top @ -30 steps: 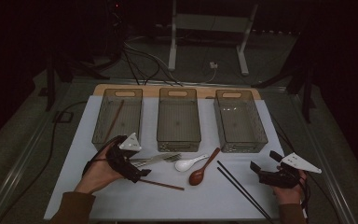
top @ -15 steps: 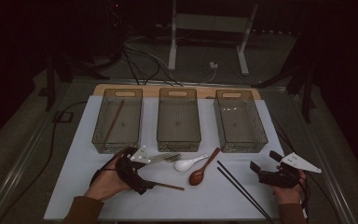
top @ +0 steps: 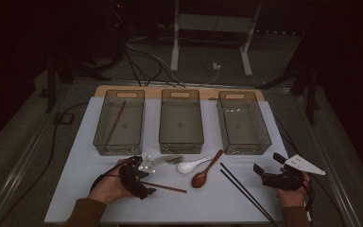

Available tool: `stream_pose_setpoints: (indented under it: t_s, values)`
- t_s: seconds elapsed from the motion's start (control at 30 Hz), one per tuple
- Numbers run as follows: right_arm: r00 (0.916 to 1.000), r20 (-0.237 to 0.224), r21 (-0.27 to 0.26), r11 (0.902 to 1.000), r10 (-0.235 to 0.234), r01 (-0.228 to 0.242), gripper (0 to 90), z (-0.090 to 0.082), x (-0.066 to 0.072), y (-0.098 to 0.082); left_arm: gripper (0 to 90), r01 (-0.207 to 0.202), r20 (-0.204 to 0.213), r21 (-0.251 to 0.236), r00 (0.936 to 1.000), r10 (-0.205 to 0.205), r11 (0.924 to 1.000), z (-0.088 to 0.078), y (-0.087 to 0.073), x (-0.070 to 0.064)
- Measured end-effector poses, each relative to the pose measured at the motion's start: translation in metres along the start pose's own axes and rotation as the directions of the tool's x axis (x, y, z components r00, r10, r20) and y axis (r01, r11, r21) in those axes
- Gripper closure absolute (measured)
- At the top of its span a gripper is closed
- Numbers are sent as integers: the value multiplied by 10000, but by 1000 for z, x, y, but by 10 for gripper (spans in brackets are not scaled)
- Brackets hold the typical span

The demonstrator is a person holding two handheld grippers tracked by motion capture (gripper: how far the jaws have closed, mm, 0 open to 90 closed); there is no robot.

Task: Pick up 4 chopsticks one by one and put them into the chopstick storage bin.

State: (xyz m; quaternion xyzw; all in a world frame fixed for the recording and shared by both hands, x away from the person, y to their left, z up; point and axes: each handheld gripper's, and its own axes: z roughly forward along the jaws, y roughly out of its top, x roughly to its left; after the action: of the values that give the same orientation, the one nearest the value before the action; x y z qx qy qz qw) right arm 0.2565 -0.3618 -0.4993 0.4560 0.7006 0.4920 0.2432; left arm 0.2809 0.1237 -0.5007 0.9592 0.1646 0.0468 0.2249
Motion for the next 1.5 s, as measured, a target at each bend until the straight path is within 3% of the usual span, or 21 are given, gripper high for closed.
stream_pose_setpoints:
  t_s: [0.17,0.27,0.37,0.47,0.63,0.73,0.93,1.13,1.5]
  values:
    - [10000,12,7,10000,16,-16,11,0,-1,0,789,-866,571,354,9948,845,9956,-1,1,-5]
    - [10000,1,26,10000,-8,8,11,1,0,0,821,-1419,938,487,9861,1369,9887,-2,2,-11]
    - [10000,12,21,10000,-5,5,11,0,0,0,851,-1743,964,485,9809,1690,9835,-2,2,-15]
    - [10000,11,30,10000,12,-12,11,1,0,0,864,-1805,856,416,9806,1765,9827,-2,1,-17]
    - [10000,15,24,10000,5,-5,11,0,0,0,866,-1826,1095,306,9779,1782,9827,-3,-1,-18]
    - [10000,26,24,10000,29,-29,11,0,-1,0,866,-1828,990,197,9787,1800,9830,-5,-2,-19]
    - [10000,33,24,10000,34,-34,11,0,0,0,866,-1513,420,-300,9874,1525,9880,-17,-3,-16]
    - [10000,22,24,10000,1,-1,11,0,0,0,866,-1407,100,-700,9898,1418,9876,-31,-1,-12]
    - [10000,27,49,10000,4,-4,11,1,0,0,865,-486,-559,-1341,9976,414,9898,-52,1,2]
